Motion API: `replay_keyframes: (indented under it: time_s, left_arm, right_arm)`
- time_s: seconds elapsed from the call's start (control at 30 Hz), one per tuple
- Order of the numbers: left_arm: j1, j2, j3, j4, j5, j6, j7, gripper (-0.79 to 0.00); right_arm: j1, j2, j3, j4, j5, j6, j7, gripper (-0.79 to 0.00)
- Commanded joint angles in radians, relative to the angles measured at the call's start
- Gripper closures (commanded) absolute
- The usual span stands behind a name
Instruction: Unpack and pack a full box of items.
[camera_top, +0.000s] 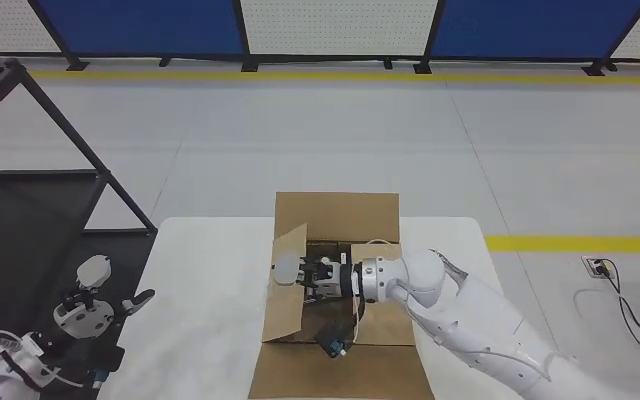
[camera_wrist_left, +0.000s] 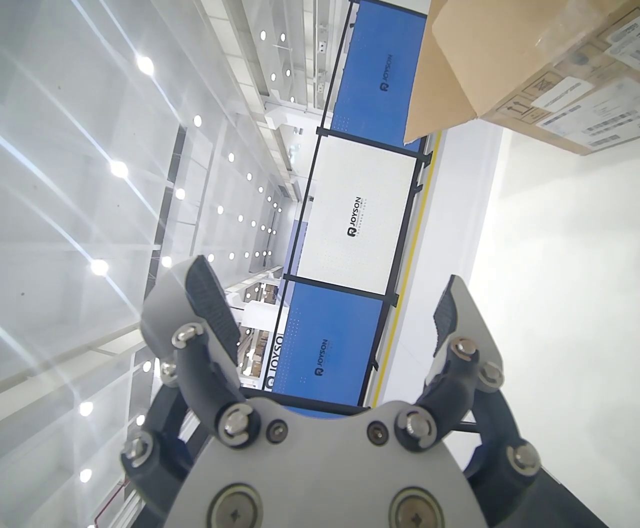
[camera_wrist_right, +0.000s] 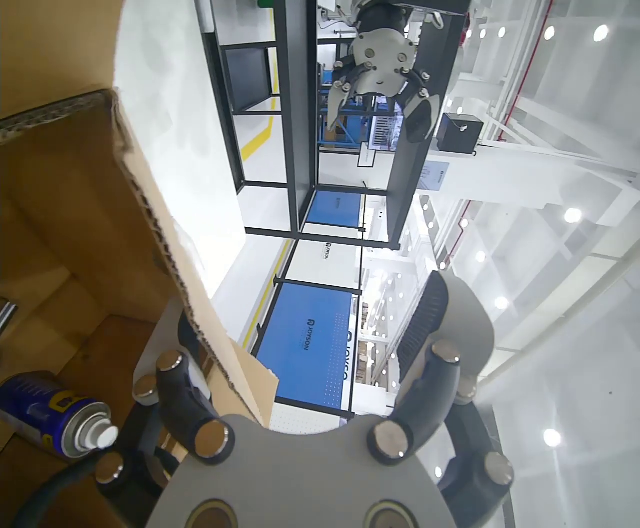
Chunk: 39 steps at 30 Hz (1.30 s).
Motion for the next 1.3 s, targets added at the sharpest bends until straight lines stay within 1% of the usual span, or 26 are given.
replay_keyframes:
  time_s: [0.0,0.17,0.27,0.5,0.53,0.6,0.97,1.07,1.17,1.27]
  left_arm:
    - [0.0,-0.001,0.003,0.003,-0.003,-0.002,0.0,-0.785]
    - [-0.003,-0.002,0.01,0.007,-0.004,-0.005,-0.001,-0.785]
    - [-0.004,-0.003,0.013,0.01,-0.008,-0.007,-0.002,-0.785]
    - [0.009,-0.005,-0.002,0.016,-0.02,0.002,0.004,-0.785]
    - [0.012,-0.005,-0.005,0.015,-0.023,0.003,0.005,-0.785]
    - [0.015,-0.005,-0.008,0.015,-0.027,0.002,0.006,-0.785]
    - [0.021,-0.006,-0.006,0.009,-0.021,-0.004,0.014,-0.785]
    - [0.022,-0.006,-0.005,0.008,-0.023,-0.004,0.01,-0.785]
    - [0.025,-0.007,-0.005,-0.009,-0.019,-0.011,-0.016,-0.785]
    - [0.03,-0.009,-0.007,-0.017,-0.021,-0.011,-0.043,-0.785]
  right_arm:
    - [0.002,-0.006,0.005,-0.014,-0.002,-0.005,0.018,-0.785]
    - [0.012,-0.026,-0.001,-0.067,-0.035,-0.02,0.066,-0.785]
    - [0.023,-0.046,-0.019,-0.072,-0.053,-0.029,0.086,-0.785]
    - [0.057,-0.123,-0.081,0.003,-0.041,-0.061,0.161,-0.785]
    - [0.062,-0.14,-0.092,0.022,-0.03,-0.07,0.166,-0.785]
    - [0.074,-0.159,-0.103,0.049,-0.019,-0.078,0.156,-0.785]
    - [0.074,-0.159,-0.103,0.049,-0.019,-0.078,0.156,-0.785]
    - [0.051,-0.16,-0.099,0.033,-0.014,-0.066,0.169,-0.785]
    - [0.033,-0.17,-0.092,0.033,0.0,-0.061,0.192,-0.785]
    - [0.034,-0.189,-0.091,0.043,0.011,-0.069,0.216,-0.785]
